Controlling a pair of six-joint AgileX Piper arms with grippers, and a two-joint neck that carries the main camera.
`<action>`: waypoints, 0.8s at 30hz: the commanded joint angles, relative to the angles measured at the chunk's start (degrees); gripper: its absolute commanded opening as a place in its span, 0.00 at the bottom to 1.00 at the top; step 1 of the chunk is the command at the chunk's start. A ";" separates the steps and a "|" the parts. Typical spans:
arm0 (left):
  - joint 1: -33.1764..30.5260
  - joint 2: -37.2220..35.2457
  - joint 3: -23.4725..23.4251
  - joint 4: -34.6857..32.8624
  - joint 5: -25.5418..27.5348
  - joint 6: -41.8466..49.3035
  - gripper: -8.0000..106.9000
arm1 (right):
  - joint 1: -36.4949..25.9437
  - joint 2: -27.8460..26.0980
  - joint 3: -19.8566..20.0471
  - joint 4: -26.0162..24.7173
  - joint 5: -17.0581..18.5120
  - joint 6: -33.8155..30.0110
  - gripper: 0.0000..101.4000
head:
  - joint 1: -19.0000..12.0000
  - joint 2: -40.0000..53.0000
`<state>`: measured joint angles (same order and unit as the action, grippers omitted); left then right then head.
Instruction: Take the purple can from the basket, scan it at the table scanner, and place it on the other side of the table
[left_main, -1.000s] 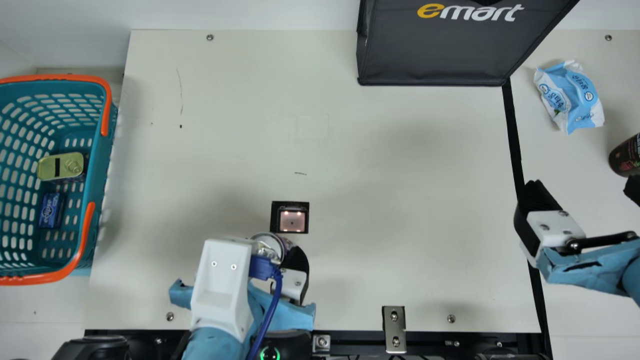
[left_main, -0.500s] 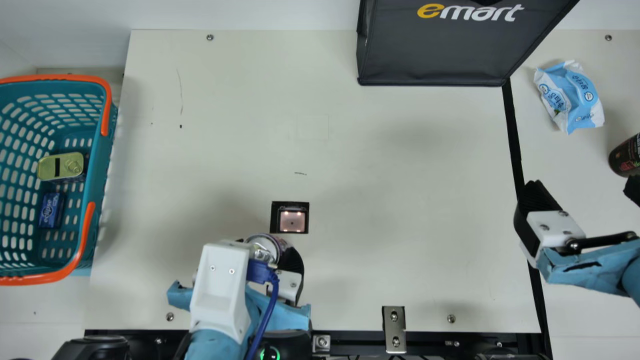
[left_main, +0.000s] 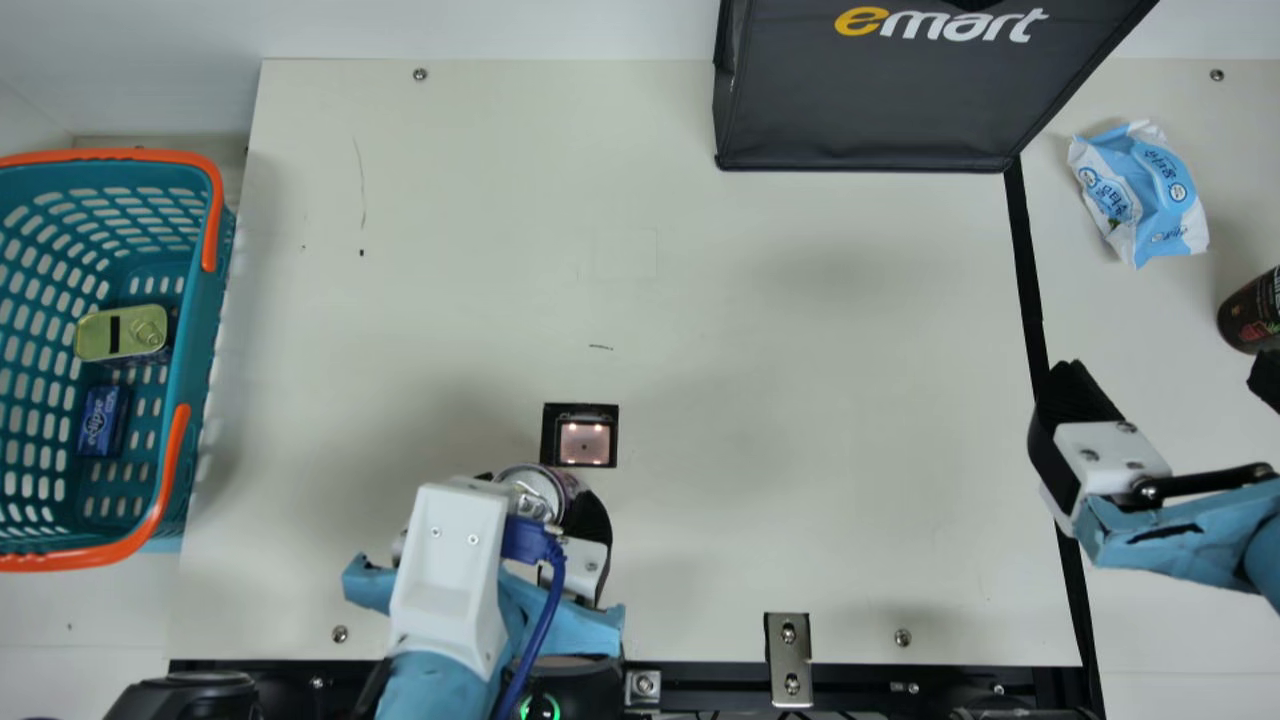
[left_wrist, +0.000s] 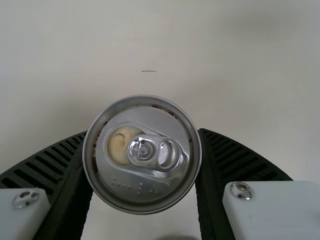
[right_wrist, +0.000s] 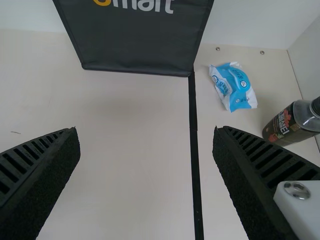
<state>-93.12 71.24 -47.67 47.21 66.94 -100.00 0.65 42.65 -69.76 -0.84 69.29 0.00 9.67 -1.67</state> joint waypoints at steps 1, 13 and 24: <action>0.83 -0.77 0.39 0.19 -1.55 2.38 0.00 | 0.00 0.00 0.00 0.00 0.00 0.00 0.94 | -1.75 0.09; 8.77 -6.29 3.88 -2.16 -12.71 18.53 0.00 | 0.00 0.00 0.00 0.00 0.00 0.00 0.94 | -1.75 0.09; 15.58 -9.88 4.82 -9.89 -21.12 37.19 0.00 | 0.00 0.00 0.00 0.00 0.00 0.00 0.94 | -1.75 0.09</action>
<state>-78.18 61.64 -42.94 38.64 46.74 -67.95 0.65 42.65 -69.76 -0.84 69.29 0.00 9.67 -1.67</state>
